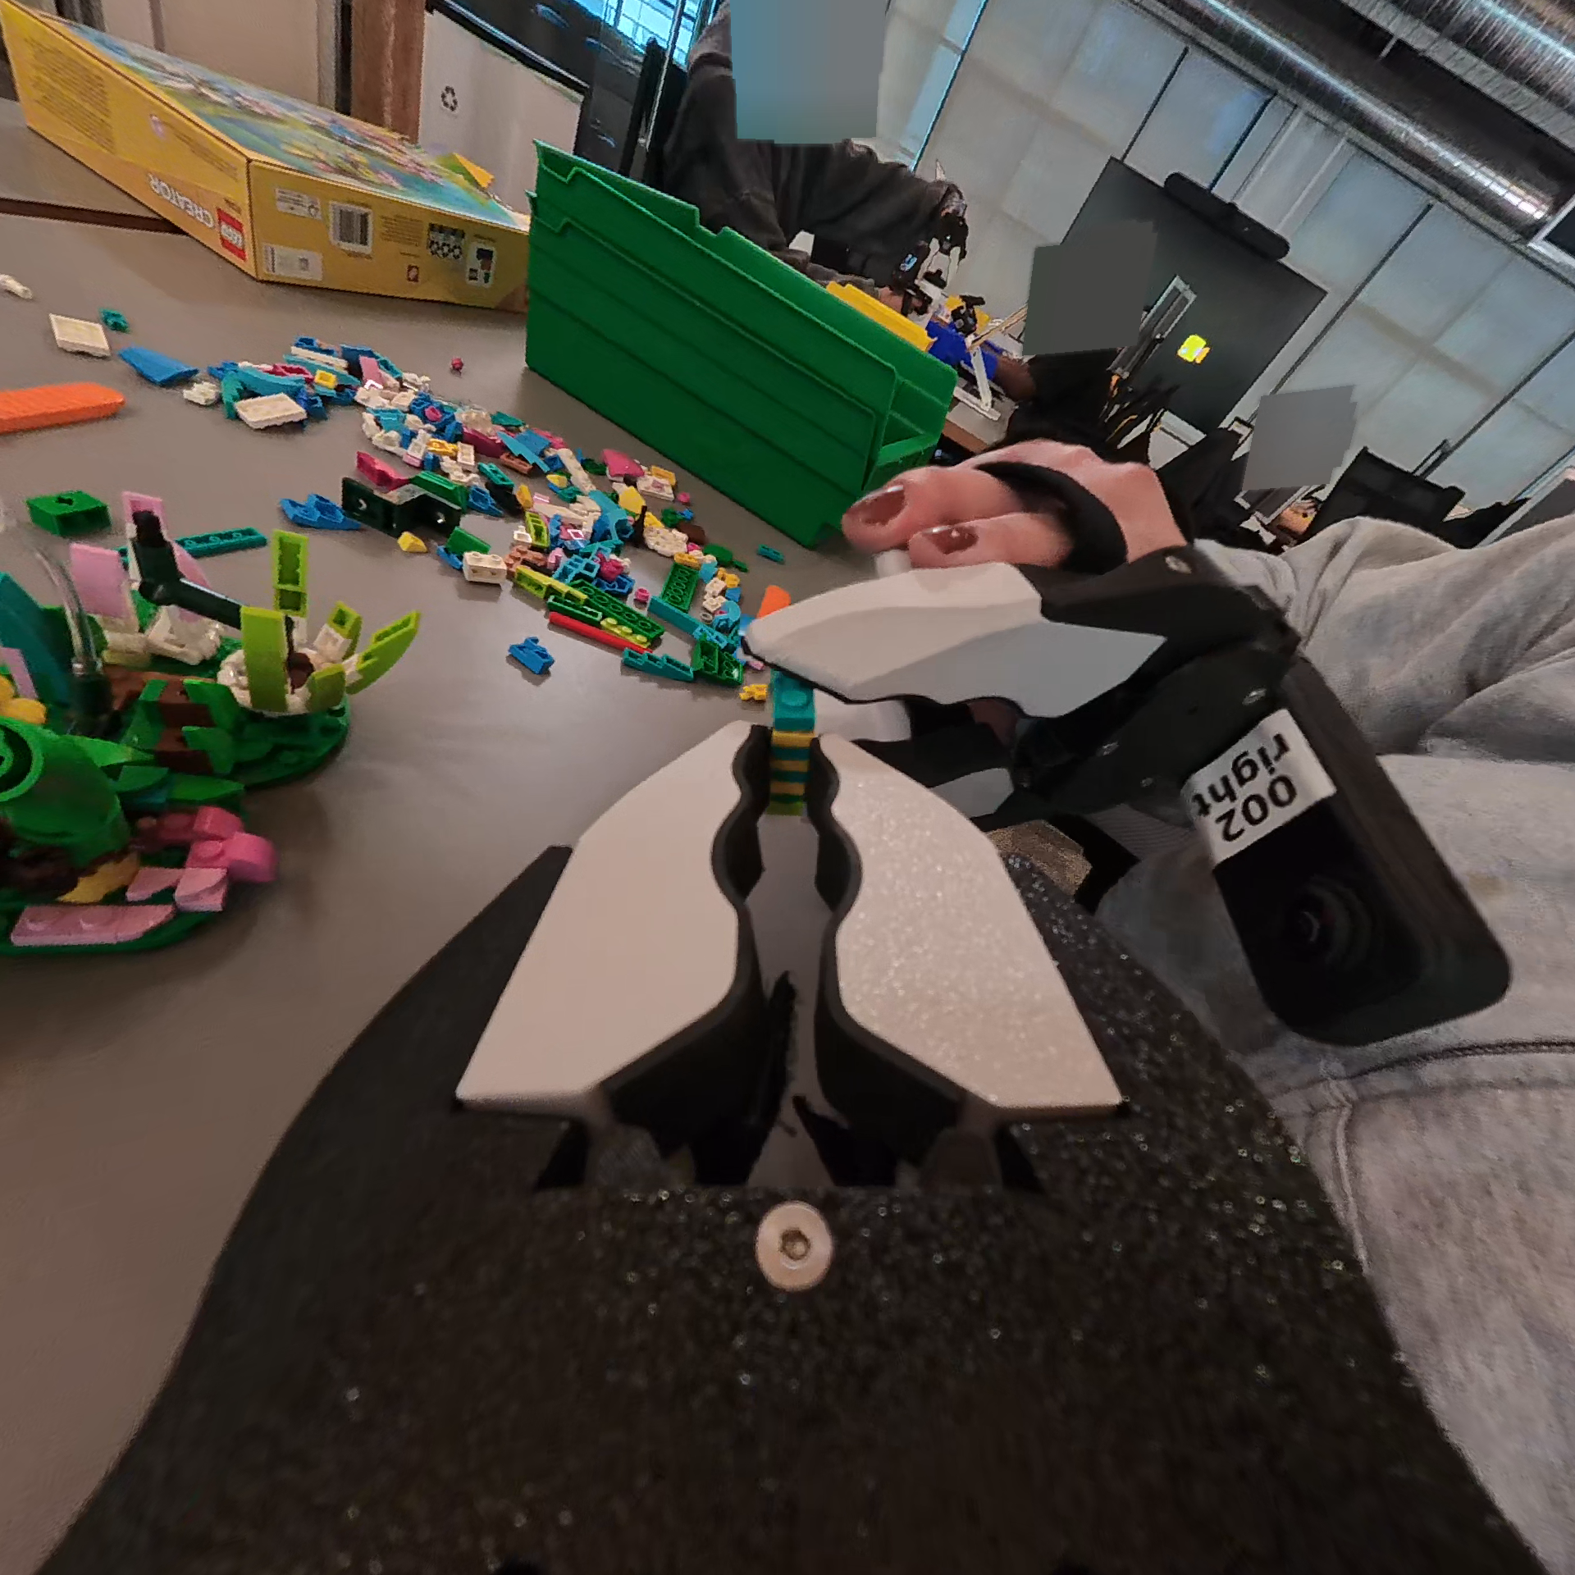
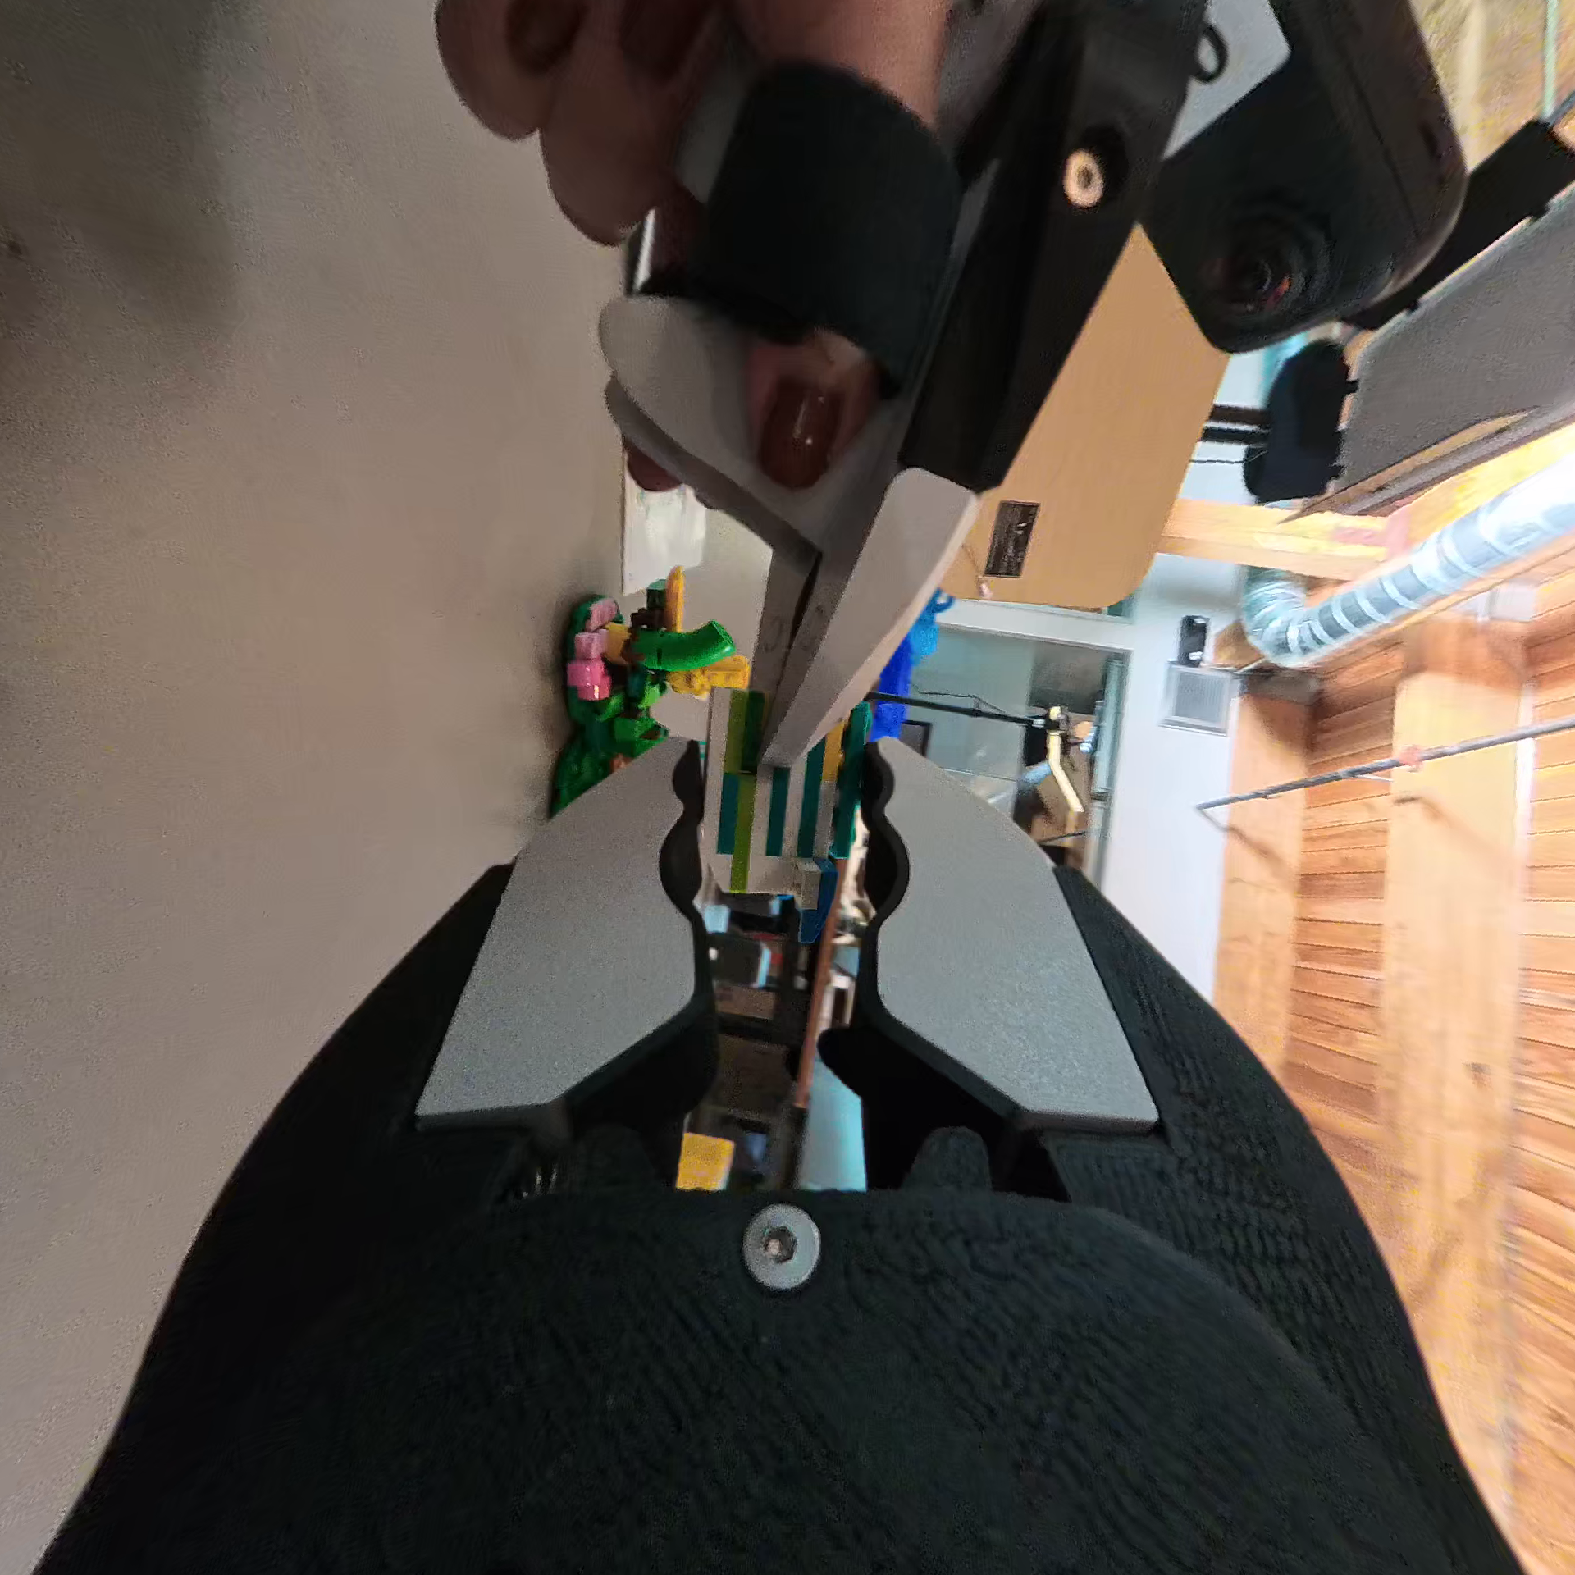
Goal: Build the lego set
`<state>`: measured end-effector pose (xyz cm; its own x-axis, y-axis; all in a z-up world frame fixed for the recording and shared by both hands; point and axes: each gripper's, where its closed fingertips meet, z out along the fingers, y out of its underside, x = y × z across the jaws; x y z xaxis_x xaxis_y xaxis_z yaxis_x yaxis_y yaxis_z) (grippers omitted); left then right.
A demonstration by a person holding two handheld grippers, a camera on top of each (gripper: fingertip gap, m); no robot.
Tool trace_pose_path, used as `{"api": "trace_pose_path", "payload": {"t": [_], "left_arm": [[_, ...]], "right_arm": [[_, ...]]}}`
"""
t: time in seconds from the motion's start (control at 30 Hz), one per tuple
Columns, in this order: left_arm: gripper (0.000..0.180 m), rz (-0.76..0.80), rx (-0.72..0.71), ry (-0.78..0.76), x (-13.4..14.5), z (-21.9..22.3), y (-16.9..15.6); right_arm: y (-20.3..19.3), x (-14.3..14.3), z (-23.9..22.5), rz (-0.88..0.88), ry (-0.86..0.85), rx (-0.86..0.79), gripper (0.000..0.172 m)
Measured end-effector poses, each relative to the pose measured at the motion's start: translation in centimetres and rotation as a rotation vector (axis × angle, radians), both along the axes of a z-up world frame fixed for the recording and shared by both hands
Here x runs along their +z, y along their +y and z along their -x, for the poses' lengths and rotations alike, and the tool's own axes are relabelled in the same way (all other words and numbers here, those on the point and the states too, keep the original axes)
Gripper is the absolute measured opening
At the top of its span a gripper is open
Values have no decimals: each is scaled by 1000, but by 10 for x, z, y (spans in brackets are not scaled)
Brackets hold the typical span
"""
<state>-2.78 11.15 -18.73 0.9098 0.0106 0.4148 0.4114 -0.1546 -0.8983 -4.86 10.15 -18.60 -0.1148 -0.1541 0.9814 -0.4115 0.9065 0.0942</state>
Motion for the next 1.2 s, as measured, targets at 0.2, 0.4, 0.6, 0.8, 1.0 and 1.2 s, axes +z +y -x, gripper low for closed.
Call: {"api": "trace_pose_path", "payload": {"t": [0.2, 0.4, 0.6, 0.8, 1.0, 1.2], "left_arm": [[9, -4, -5, -24, -3, 1, -1], [8, 10, 1, 9, -4, 2, -1], [14, 84, -16, 4, -13, -1, 2], [9, 100, -5, 31, -17, 1, -1], [9, 177, 10, 128, -21, 2, -4], [9, 177, 1, 151, -20, 0, -3]], "right_arm": [[-1, -1, 1, -86, 104, 10, 33], [-1, -3, 2, 5, 24, -17, 33], [-3, -7, 3, 118, -110, -7, 33], [-8, -8, 3, 226, -188, 10, 33], [-11, -12, 2, 203, -186, 25, 34], [-11, -11, 0, 200, -228, 44, 32]]}}
